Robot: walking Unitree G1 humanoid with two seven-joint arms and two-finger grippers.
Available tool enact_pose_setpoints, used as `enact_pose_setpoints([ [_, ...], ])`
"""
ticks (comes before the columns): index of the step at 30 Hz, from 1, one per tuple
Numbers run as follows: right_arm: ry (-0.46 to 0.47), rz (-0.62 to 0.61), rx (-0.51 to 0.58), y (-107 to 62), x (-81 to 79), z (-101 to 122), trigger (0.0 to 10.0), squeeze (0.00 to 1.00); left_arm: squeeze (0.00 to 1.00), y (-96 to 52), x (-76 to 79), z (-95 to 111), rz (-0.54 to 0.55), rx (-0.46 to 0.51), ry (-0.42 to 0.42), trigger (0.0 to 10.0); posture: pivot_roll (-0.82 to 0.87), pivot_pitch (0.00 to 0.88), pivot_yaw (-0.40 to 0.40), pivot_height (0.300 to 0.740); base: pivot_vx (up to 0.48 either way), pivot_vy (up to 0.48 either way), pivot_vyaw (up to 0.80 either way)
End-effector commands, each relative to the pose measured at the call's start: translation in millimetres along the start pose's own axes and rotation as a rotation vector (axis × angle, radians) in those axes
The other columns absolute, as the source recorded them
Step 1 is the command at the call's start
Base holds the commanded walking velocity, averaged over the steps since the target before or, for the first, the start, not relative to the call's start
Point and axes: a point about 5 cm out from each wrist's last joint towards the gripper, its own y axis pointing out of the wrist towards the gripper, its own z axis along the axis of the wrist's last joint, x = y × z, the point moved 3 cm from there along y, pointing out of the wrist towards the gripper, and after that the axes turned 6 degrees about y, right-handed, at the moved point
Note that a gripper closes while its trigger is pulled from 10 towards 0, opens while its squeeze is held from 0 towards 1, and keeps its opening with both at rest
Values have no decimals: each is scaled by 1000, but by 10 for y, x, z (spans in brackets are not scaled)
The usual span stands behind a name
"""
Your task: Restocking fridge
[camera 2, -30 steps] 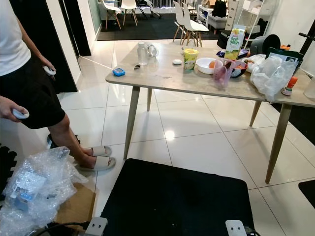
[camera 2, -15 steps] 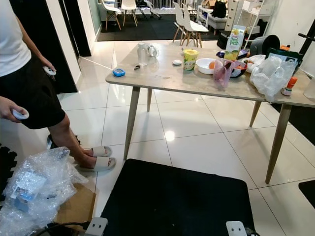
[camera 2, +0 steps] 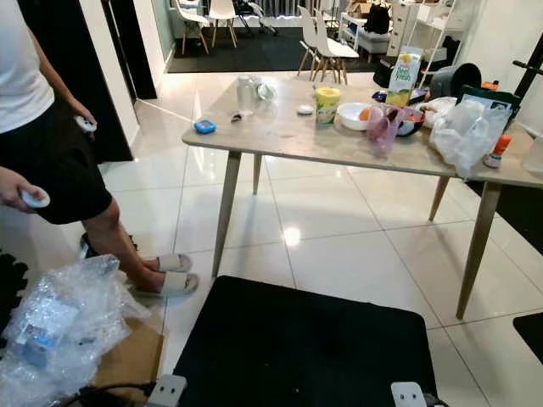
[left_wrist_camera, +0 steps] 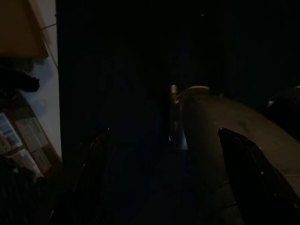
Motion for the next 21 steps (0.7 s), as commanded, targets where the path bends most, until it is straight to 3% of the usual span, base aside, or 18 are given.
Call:
enact_pose_setpoints([
  [1, -6, -14, -3, -3, 35, -4, 10000, 0, 0, -2, 67, -79, -26, -28, 10, 10000, 75, 0, -23, 740, 255, 0, 0],
  [8, -6, -18, -12, -4, 42, -23, 10000, 0, 0, 0, 83, -83, -30, -29, 10, 10000, 74, 0, -25, 740, 258, 0, 0],
  [17, -3, -25, -17, -7, 59, -38, 10000, 0, 0, 3, 98, -85, -33, -29, 7, 10000, 74, 0, -26, 740, 258, 0, -772],
  [21, -7, -26, -16, -7, 60, -37, 10000, 0, 0, 4, 105, -86, -34, -29, 8, 10000, 73, 0, -27, 740, 259, 0, 0],
])
